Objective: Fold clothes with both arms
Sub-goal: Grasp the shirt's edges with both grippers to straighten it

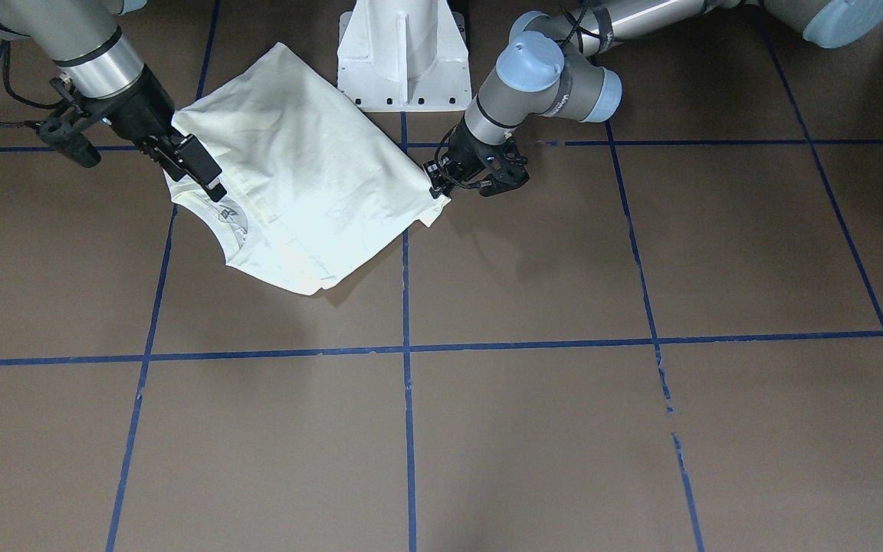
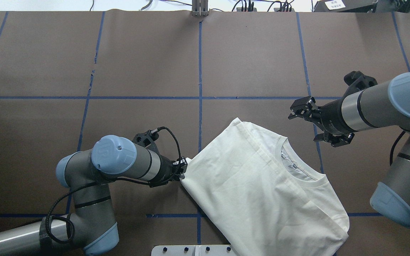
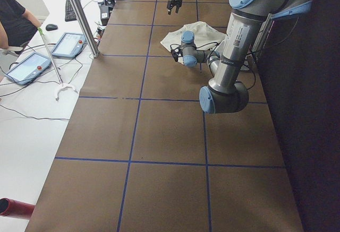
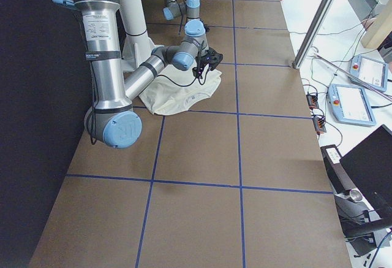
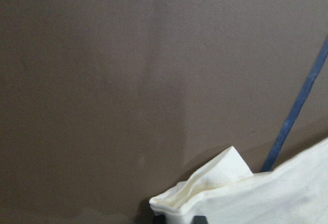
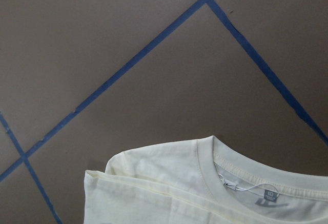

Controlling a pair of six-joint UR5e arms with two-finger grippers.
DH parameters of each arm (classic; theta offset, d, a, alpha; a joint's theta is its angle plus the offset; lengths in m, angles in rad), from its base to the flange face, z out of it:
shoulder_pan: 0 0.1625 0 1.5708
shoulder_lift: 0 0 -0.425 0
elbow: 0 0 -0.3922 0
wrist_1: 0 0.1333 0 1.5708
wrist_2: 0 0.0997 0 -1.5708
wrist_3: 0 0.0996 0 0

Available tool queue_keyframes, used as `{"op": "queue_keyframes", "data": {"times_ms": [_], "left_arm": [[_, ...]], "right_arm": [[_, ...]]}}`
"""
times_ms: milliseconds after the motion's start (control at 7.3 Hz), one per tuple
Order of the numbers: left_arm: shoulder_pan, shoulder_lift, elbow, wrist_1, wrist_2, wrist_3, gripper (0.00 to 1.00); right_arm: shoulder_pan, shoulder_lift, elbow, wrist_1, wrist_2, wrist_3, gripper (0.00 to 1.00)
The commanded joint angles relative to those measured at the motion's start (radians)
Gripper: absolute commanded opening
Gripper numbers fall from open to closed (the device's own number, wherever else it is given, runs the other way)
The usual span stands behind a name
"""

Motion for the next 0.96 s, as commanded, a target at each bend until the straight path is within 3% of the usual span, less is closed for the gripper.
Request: {"op": "queue_keyframes", "data": {"times_ms": [0,274,411,548,822], "left_arm": [[-0.008,0.0,-0.014,0.049,0.01,0.015,0.0],[-0.136,-0.017,-0.017,0.077,0.038,0.167,0.0],[-0.224,-0.061,0.056,0.063,0.043,0.207,0.0],[-0.291,-0.186,0.245,0.034,0.044,0.222,0.0],[-0.39,-0.345,0.609,-0.229,0.053,0.281,0.0]], "right_arm": [[0.011,0.004,0.003,0.001,-0.001,0.0,1.0],[0.01,0.021,0.0,0.006,-0.07,-0.001,1.0],[0.01,0.023,0.0,0.012,-0.069,-0.001,1.0],[0.007,0.033,0.0,0.012,-0.07,-0.001,1.0],[0.007,0.066,0.003,0.012,-0.064,0.0,1.0]]}}
